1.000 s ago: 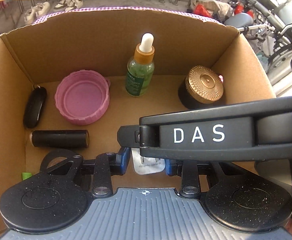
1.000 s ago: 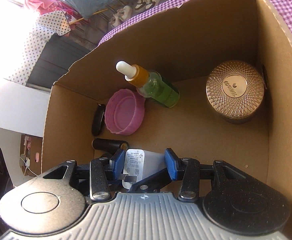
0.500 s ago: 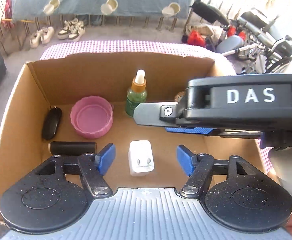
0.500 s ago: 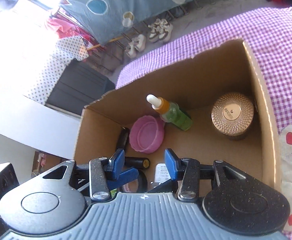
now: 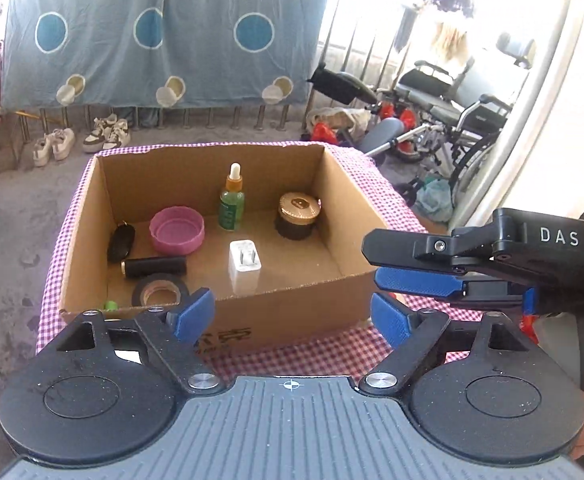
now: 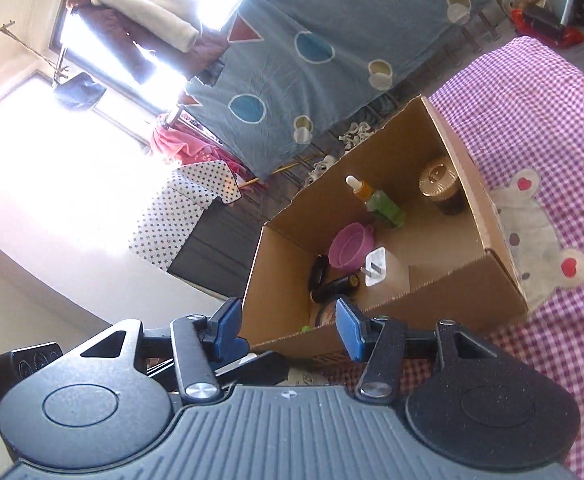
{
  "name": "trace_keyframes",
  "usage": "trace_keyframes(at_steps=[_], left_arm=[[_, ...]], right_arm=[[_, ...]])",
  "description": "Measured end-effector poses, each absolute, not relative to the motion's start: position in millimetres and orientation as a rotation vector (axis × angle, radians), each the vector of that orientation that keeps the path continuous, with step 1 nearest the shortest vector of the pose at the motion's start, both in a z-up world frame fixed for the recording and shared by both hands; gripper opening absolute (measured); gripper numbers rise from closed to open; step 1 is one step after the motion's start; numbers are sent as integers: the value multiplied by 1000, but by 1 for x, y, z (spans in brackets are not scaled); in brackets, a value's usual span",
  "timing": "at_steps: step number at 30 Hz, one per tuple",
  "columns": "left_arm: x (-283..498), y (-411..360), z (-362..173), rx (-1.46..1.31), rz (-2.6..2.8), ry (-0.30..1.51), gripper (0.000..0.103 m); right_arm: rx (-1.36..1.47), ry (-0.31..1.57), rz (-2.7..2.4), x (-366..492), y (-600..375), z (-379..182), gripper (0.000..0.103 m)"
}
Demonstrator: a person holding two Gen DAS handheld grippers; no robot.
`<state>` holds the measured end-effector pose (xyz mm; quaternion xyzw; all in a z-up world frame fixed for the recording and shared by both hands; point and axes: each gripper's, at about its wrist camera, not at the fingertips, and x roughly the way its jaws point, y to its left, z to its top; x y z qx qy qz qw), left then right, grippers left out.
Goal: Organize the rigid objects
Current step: 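Move the open right gripper to the white supplement bottle, then close the right gripper on the white supplement bottle and lift it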
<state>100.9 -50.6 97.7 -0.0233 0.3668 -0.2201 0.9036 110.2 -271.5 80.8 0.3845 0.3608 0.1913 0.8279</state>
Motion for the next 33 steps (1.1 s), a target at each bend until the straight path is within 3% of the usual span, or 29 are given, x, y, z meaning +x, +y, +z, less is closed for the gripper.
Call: trace_keyframes(at_steps=[10, 22, 28, 33], left_arm=[[65, -18, 94, 13, -343, 636, 94], [81, 15, 54, 11, -253, 686, 96], [98, 22, 35, 16, -237, 705, 90], [110, 20, 22, 19, -245, 736, 74]], right_arm=[[790, 835, 428, 110, -237, 70, 58], [742, 919, 486, 127, -188, 59, 58], [710, 949, 516, 144, -162, 55, 58], [681, 973, 520, 158, -143, 46, 57]])
